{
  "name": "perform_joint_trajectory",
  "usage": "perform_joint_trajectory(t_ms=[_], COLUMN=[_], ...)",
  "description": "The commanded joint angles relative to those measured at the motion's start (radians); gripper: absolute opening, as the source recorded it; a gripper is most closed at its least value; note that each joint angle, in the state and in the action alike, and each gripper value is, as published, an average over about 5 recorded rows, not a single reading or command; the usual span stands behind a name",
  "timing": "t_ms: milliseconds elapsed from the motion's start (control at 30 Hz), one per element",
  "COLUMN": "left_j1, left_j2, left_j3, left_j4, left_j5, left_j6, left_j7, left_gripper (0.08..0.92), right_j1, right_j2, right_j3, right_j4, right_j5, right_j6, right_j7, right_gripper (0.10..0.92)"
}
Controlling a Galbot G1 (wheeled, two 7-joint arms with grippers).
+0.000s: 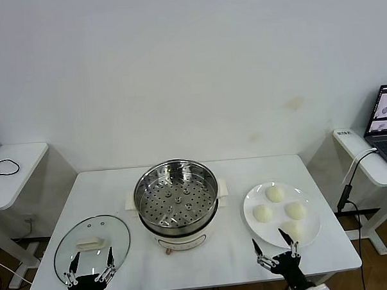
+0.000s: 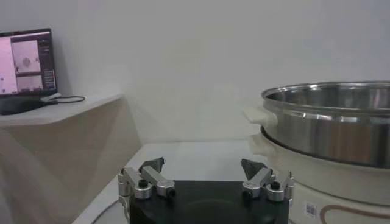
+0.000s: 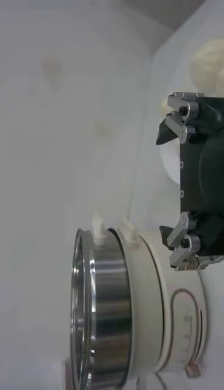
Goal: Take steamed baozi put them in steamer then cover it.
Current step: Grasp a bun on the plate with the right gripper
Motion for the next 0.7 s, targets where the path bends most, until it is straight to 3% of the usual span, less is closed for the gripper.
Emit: perform_joint_trajectory(t_ms=[33, 167, 367, 700], left_j1=[-0.001, -0.018, -0.047, -0.085], left_j2=[0.001, 0.012, 0.029, 0.034], left_j3=[-0.007, -0.02, -0.028, -0.033], left_j4=[-0.006, -0.021, -0.032, -0.03], left_j5=[0.032, 0.058, 0.104, 0.129], left_j6=[0.026, 0.047, 0.054, 0.079], left_j7=[0.018, 0.029, 0.046, 0.051], left_gripper=[0.823, 0.823, 0.823, 0.823], right_j1=[-0.006, 0.013, 0.097, 0.338], right_j2=[-0.003, -0.037, -0.162, -0.469], right_j3=[-0.006, 0.013, 0.085, 0.099], right_j4=[-0.002, 0.015, 0.014, -0.13], right_j5=[-0.021, -0.084, -0.291, -0.601], right_j6=[0.0, -0.015, -0.092, -0.161], right_j7=[0.006, 0.02, -0.001, -0.231], right_gripper=[0.823, 0.823, 0.823, 0.823])
